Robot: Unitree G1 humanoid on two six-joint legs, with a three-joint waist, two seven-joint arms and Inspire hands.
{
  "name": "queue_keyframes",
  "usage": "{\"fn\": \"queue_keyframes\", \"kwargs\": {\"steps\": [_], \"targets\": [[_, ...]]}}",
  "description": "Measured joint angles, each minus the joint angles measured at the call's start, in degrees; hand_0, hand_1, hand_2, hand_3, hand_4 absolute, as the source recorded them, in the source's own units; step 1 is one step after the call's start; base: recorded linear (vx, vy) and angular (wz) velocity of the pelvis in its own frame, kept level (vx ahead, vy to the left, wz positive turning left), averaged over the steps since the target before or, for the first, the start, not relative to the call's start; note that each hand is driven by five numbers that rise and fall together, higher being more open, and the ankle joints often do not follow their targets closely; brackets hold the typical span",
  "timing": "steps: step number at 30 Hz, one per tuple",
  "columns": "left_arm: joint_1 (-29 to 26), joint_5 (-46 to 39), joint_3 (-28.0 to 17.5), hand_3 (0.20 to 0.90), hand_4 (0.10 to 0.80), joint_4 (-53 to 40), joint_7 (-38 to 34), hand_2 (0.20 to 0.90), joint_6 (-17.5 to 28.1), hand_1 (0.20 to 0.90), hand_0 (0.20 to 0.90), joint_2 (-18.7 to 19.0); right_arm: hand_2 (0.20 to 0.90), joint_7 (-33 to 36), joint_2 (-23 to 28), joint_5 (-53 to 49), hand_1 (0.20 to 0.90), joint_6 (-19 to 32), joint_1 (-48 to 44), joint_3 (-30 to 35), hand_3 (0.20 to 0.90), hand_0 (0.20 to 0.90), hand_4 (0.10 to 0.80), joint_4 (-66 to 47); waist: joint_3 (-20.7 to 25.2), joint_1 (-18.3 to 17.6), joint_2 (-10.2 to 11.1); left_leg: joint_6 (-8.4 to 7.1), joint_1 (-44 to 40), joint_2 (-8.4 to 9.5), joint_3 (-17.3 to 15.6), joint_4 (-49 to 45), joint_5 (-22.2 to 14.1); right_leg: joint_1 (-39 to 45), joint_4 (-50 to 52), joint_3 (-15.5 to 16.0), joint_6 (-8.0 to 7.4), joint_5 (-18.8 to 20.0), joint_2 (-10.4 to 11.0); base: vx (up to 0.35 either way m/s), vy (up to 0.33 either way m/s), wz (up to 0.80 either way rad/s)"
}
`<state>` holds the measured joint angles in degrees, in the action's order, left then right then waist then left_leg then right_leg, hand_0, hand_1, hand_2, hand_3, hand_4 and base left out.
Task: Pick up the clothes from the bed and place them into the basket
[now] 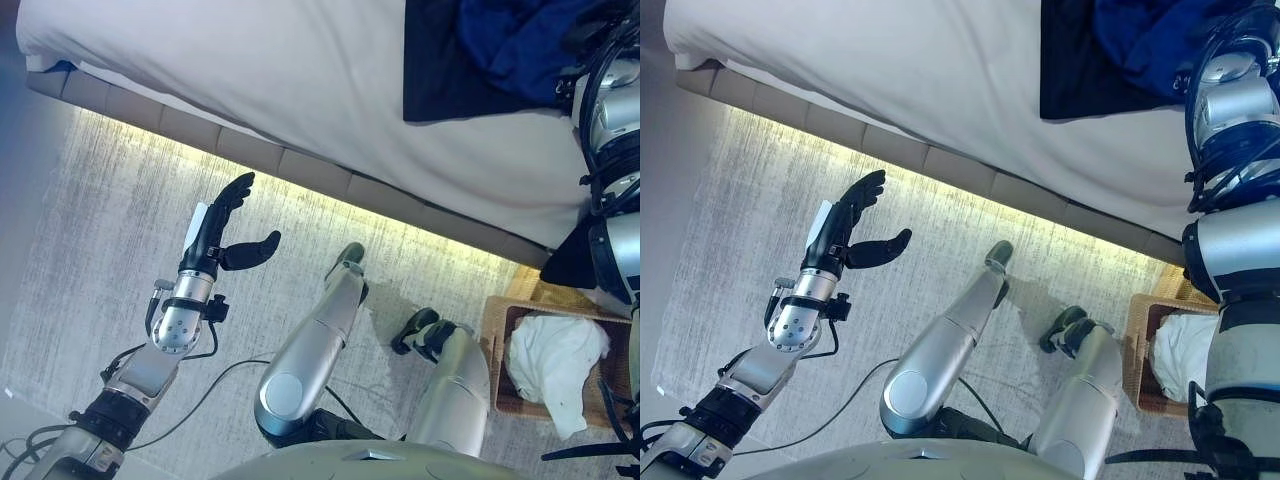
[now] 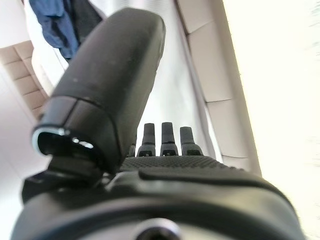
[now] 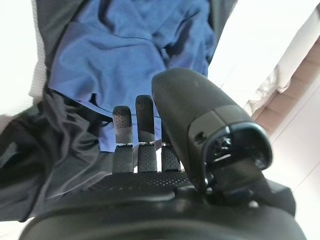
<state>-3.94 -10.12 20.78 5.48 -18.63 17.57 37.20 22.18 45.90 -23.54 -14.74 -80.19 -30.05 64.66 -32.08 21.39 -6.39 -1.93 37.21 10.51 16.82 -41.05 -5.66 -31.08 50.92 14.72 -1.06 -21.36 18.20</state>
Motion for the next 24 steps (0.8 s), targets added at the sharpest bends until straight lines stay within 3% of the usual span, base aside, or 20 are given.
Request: {"fn": "queue_keyframes", "kwargs": {"steps": [5, 12, 13, 14, 19, 22, 24], "targets": [[-2.09, -1.29, 0.14, 0.9, 0.8, 3.38, 0.12, 0.9, -1.32, 0.9, 0.9, -2.06, 0.3, -6.55, -0.73, 0.0, 0.3, 3.92, 8.46, 1.44, 0.2, 0.3, 0.1, -4.71, -0.07, -0.17, 0.58, -0.09, -8.61, -2.29, -0.89, 8.18, 2.1, 7.93, -8.6, 0.2, -0.85, 3.43, -1.76, 0.028, 0.021, -0.16], [-5.38, -3.18, 0.0, 0.9, 0.8, 4.74, -0.65, 0.9, -5.15, 0.9, 0.9, -2.79, 0.3, -11.51, -2.64, 0.14, 0.3, 4.79, 19.46, 5.08, 0.2, 0.3, 0.1, -9.14, 0.15, -2.54, 2.2, -0.43, -17.94, -5.01, -1.66, 19.05, 5.56, 17.51, -21.39, 0.8, -2.21, 8.65, -4.76, -0.002, 0.004, -0.13], [-5.7, -3.38, 0.0, 0.9, 0.8, 4.82, -0.75, 0.9, -5.36, 0.9, 0.9, -2.79, 0.429, -11.6, -2.64, 0.13, 0.429, 4.74, 19.47, 5.09, 0.351, 0.429, 0.251, -9.13, 0.17, -2.72, 2.27, -0.46, -18.3, -5.16, -1.78, 19.66, 5.76, 17.78, -22.06, 0.74, -2.13, 9.04, -4.92, -0.015, -0.008, -0.18], [-6.63, -3.42, 0.03, 0.9, 0.8, 5.18, -0.82, 0.9, -6.37, 0.9, 0.9, -2.9, 0.9, -11.86, -2.64, 0.1, 0.9, 4.58, 19.46, 5.74, 0.9, 0.9, 0.8, -9.05, 0.15, -2.95, 2.38, -0.51, -19.46, -5.43, -2.37, 20.96, 6.19, 18.55, -23.34, 0.37, -2.27, 9.6, -5.09, -0.012, -0.003, -0.17], [-8.4, -4.6, 0.05, 0.9, 0.8, 8.61, -0.69, 0.9, -9.1, 0.9, 0.9, -3.6, 0.9, -12.6, -3.22, -1.87, 0.9, 4.44, 19.58, 8.1, 0.9, 0.9, 0.8, -8.68, 0.34, -4.71, 2.67, -0.51, -24.93, -6.49, -2.87, 26.58, 7.69, 23.78, -29.41, 0.17, -3.14, 11.7, -6.22, 0.019, -0.011, -0.09], [-7.42, -8.09, -0.6, 0.9, 0.8, 10.04, 0.13, 0.9, -11.11, 0.9, 0.9, -4.18, 0.9, -10.72, -5.31, -3.79, 0.9, 4.77, 22.99, 11.52, 0.9, 0.9, 0.8, -12.88, 1.0, -5.66, 4.05, -0.55, -28.3, -7.97, -3.17, 30.89, 8.74, 27.5, -35.23, -0.01, -3.2, 14.2, -7.96, 0.079, 0.011, -0.17], [-3.25, -13.96, -1.89, 0.9, 0.8, 11.46, 1.46, 0.9, -12.46, 0.9, 0.9, -5.39, 0.9, -8.41, -9.69, -4.72, 0.9, 6.7, 31.05, 12.41, 0.9, 0.9, 0.8, -22.79, 3.34, -7.07, 6.6, -0.63, -31.75, -8.79, -4.53, 34.69, 9.22, 30.83, -40.47, -0.98, -3.59, 15.85, -8.95, 0.065, 0.004, -0.3]]}}
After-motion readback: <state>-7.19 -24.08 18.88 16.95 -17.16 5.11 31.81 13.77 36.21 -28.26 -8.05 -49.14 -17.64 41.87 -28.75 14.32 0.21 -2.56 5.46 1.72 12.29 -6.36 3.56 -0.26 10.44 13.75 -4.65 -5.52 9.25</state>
